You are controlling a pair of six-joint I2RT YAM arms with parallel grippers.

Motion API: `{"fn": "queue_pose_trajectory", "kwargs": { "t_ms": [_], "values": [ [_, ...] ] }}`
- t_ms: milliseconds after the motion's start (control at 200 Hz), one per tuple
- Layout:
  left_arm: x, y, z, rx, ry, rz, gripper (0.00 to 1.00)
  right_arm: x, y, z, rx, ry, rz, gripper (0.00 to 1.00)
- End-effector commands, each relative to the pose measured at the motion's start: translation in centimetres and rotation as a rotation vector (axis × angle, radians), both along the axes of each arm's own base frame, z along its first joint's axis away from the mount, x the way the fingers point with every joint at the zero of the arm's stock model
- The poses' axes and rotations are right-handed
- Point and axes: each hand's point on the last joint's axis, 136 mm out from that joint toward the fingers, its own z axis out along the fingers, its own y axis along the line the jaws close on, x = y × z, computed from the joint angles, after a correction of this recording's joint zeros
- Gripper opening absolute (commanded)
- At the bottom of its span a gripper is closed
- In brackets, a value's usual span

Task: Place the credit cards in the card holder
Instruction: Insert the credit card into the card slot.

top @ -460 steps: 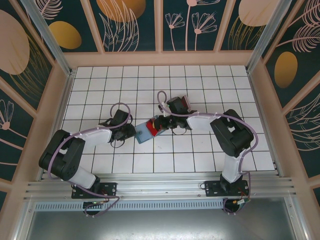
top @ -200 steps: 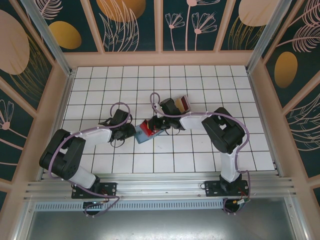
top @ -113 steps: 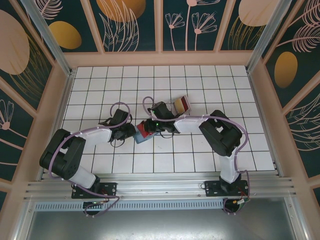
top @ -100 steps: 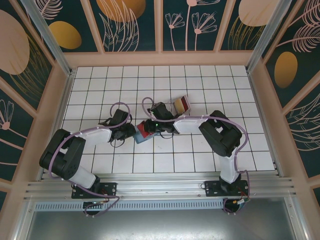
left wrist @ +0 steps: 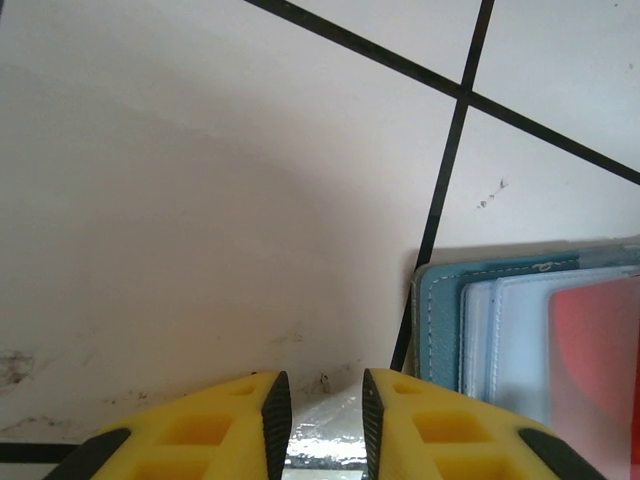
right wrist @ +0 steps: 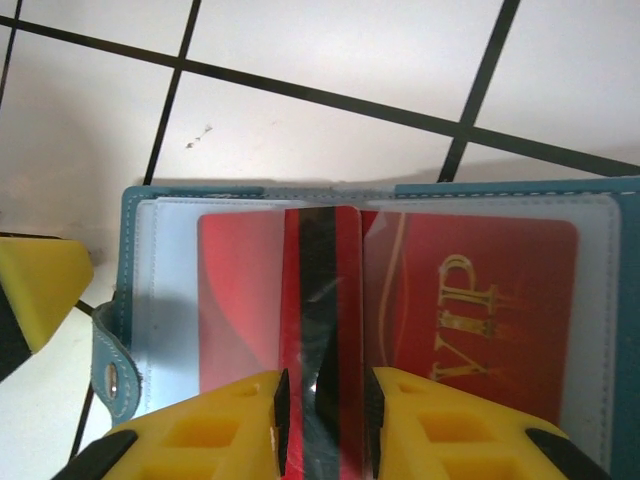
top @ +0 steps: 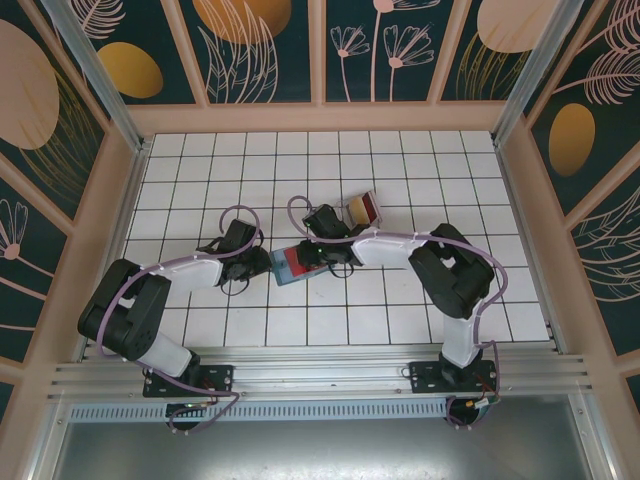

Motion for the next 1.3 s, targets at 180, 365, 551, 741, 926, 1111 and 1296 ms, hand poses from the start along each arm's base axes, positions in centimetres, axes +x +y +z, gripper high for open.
{"fn": "queue_pose_trajectory", "kwargs": {
  "t_ms": [180,365,551,741,926,1111,1296],
  "values": [
    [-0.9,-0.5,-1.9,-0.025,0.036,-0.022,0.28,1.0,-0.8,1.7,0.007,-0.023,-0.029,0.18],
    [-0.6,-1.0,-2.0,-0.044,0.034,-0.028,0.28,0.7,-0.1,1.2,0.030,0.014,-0.008,0.14],
    [-0.6,-1.5,-2.1,-0.073,0.038,-0.031,0.28,0.6,-0.1,-1.0,0.002,0.046,-0.008,0.13],
    [-1.2,-1.7,-2.5,-0.094,0.046,-0.028,0.28,-0.1,0.7,-1.5,0.005,0.066,0.015,0.13],
    [-1.5,-2.3,-3.0,-0.111,0.054,-0.031,0.28,-0.7,2.1,-1.5,0.011,0.064,0.039,0.13],
    [-1.3,-3.2,-3.0,-0.115,0.058,-0.049,0.27,-1.6,3.5,-1.5,0.016,0.070,0.071,0.13],
    [-1.3,-3.3,-3.1,-0.110,0.059,-0.054,0.27,-2.0,3.8,-0.9,0.052,0.082,0.085,0.13]
  ]
}}
